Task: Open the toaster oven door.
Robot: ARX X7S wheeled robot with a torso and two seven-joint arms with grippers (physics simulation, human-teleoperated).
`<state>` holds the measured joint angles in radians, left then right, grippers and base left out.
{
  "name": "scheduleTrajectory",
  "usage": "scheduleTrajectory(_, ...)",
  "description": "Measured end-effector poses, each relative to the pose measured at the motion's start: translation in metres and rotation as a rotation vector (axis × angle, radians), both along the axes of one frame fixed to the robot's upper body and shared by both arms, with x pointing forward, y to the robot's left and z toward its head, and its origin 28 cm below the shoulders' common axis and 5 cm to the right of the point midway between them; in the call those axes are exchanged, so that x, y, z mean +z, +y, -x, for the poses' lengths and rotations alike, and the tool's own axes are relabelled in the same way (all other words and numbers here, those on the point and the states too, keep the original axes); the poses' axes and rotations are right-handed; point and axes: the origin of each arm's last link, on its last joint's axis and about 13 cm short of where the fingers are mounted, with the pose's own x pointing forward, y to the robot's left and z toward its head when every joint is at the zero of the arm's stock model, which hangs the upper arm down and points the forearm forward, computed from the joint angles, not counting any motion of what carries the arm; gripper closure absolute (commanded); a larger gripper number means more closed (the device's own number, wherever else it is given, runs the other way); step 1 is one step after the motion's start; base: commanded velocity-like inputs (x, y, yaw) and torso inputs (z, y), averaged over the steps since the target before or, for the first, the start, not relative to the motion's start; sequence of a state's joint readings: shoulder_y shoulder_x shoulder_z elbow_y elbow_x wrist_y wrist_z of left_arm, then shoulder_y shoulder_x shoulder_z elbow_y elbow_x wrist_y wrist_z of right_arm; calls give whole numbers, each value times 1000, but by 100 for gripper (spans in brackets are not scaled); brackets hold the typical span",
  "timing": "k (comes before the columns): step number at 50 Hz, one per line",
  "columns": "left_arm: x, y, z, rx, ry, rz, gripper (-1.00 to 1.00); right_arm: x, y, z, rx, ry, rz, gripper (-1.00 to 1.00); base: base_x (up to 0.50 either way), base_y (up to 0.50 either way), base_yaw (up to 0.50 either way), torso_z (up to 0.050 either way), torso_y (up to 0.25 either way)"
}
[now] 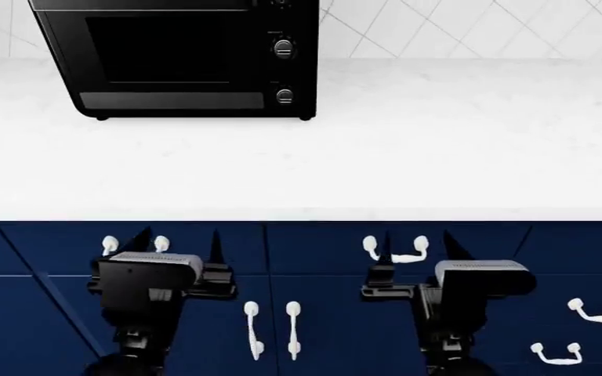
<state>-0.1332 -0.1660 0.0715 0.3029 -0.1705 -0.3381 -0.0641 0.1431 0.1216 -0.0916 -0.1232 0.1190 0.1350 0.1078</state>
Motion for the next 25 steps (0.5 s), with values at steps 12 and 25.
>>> scheduleTrajectory(12, 49, 17, -25, -5, -36, -22, -100, 40, -9, -32, 13, -61, 22, -100, 0, 0, 0, 0, 0)
scheduleTrajectory(25, 91, 33, -51, 10, -66, -59, -100, 82, -24, -63, 0, -113, 42, -100, 0, 27, 0, 0, 0)
